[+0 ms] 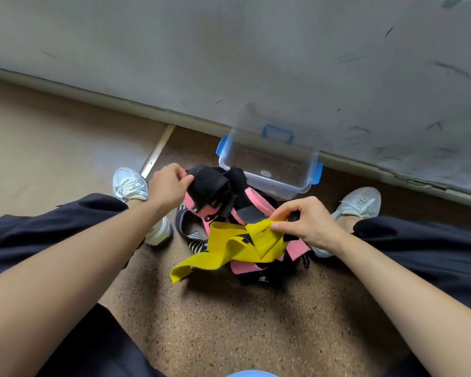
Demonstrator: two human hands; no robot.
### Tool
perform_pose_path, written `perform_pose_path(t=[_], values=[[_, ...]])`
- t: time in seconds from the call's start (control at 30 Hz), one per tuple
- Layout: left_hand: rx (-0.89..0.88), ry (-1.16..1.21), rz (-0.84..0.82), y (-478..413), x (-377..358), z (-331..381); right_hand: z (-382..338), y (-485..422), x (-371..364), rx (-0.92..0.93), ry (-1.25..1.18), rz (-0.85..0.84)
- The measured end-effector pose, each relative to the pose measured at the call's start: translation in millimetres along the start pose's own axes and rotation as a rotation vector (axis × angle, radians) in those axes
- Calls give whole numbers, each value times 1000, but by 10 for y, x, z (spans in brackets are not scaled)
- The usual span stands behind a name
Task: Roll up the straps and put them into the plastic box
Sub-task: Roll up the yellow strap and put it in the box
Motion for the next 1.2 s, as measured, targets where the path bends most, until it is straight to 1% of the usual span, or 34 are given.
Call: perform_pose_path(t=[0.07, 0.2, 0.23, 0.27, 0.37, 0.43, 0.47, 0.53, 0.63, 0.73, 0.8, 0.87, 0.93, 1.0, 1.07, 1.13, 1.2], values=[[-17, 1, -16, 34, 12, 45, -7, 5, 78, -8, -38, 43], [-183, 106, -26, 386, -48, 419, -174, -74, 200, 58, -74, 154], [-222, 148, -84, 480, -82, 499, -210, -94, 235, 70, -96, 196], [-241, 192, -176, 565, -115, 559, -222, -107, 277, 73, -123, 246], [-220, 326, -507, 745, -236, 626, -290, -118, 420, 68, -206, 371], [-215, 366, -690, 876, -303, 644, -336, -119, 494, 64, -251, 438], [-232, 370, -745, 942, -336, 663, -355, -119, 520, 60, -271, 471], [-268, 384, -794, 1060, -395, 706, -371, -112, 541, 31, -321, 543], [-298, 433, -773, 1168, -418, 746, -363, -103, 542, -35, -395, 630], [-404, 421, -569, 1157, -364, 779, -391, -119, 577, -37, -433, 643], [-402, 453, -446, 1124, -273, 816, -435, -128, 617, -29, -437, 649], [-393, 499, -388, 1068, -183, 847, -478, -121, 653, -17, -397, 666], [-388, 556, -335, 1023, -67, 891, -514, -107, 669, 13, -301, 666], [-330, 647, -289, 980, 33, 933, -565, -110, 628, 42, -164, 589], [-266, 711, -265, 973, 103, 982, -634, -120, 491, 57, -80, 454], [-205, 762, -265, 983, 139, 1021, -753, -102, 300, 39, 4, 314], [-140, 817, -293, 1000, 156, 1045, -878, -70, 151, 2, 173, 238]])
Point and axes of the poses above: each hand's wrist, its own y-axis away from the middle knuckle, its own x-axis out of the back of the hand, z = x × y, the point moved 4 cm from there along -y, towards the middle knuckle, and after that the axes turned 15 degrees about x, right-handed, at the moved point
